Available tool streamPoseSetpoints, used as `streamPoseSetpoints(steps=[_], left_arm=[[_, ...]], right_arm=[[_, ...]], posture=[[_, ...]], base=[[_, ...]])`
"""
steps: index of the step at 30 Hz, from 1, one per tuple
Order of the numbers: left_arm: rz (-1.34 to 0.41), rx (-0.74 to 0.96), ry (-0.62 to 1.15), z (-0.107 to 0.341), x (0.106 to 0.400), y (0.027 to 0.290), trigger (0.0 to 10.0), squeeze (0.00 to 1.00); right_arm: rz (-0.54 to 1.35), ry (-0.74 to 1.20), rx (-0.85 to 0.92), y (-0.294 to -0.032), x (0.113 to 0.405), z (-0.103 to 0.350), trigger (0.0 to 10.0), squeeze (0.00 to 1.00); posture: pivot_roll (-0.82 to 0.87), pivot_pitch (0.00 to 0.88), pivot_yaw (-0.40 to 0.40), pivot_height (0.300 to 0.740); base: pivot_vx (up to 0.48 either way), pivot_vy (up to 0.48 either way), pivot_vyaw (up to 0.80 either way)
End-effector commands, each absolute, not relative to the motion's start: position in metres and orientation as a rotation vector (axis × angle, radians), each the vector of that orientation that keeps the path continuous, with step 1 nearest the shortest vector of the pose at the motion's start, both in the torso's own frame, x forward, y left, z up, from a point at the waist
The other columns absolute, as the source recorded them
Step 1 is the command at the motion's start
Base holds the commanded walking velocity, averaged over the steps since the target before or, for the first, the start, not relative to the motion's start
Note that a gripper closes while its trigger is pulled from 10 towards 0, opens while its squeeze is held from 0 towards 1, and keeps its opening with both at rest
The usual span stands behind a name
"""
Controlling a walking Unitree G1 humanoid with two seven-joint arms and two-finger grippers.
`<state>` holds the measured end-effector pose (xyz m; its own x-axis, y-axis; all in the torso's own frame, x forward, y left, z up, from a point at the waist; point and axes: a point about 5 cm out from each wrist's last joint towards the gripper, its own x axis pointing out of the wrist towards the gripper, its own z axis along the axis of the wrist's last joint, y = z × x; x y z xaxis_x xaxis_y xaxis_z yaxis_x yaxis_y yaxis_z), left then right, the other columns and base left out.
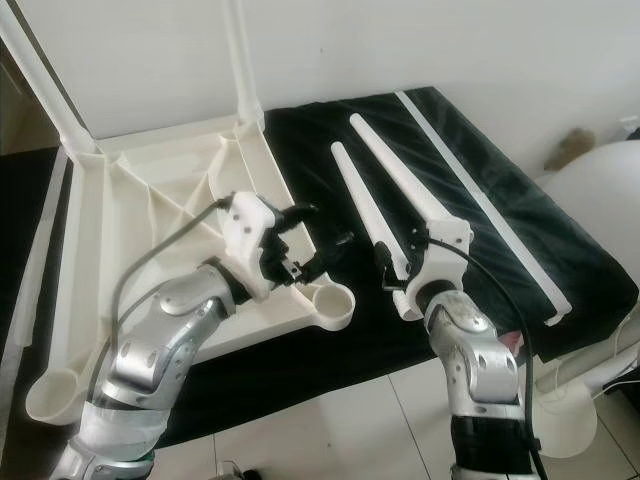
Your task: Building children table
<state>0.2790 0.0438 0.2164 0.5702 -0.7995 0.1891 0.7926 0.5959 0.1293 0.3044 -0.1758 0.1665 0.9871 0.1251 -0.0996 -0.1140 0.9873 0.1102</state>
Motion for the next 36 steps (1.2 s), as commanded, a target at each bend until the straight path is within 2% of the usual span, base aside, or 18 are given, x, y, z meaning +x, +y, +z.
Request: streamPoseSetpoints(steps=[1, 8, 12, 20, 36], left_arm=[[-0.948, 0.023, -0.237, 0.219, 0.277, 0.041, 10.0, 0.00], [-0.946, 0.007, -0.228, 0.218, 0.273, 0.042, 10.0, 0.00], [-0.943, 0.007, -0.224, 0.218, 0.271, 0.043, 10.0, 0.00], [-0.928, -0.011, -0.204, 0.216, 0.268, 0.045, 10.0, 0.00], [-0.906, -0.029, -0.198, 0.217, 0.267, 0.045, 10.0, 0.00]], right_arm=[[0.116, 0.141, 0.134, -0.179, 0.313, 0.165, 10.0, 0.00], [0.096, 0.212, 0.214, -0.178, 0.330, 0.166, 10.0, 0.00], [0.100, 0.257, 0.198, -0.177, 0.334, 0.165, 10.0, 0.00], [0.129, 0.485, 0.160, -0.181, 0.350, 0.167, 10.0, 0.00], [0.201, 0.742, 0.125, -0.182, 0.347, 0.153, 9.8, 0.00]], posture=[[-0.05, 0.128, 0.022, 0.740], [-0.04, 0.146, 0.019, 0.740], [-0.03, 0.160, 0.018, 0.740], [-0.02, 0.185, 0.006, 0.740], [-0.02, 0.178, -0.012, 0.740]], base=[[0.000, 0.000, 0.00], [0.000, 0.000, 0.00], [0.000, 0.000, 0.00], [0.000, 0.000, 0.00], [0.000, 0.000, 0.00]])
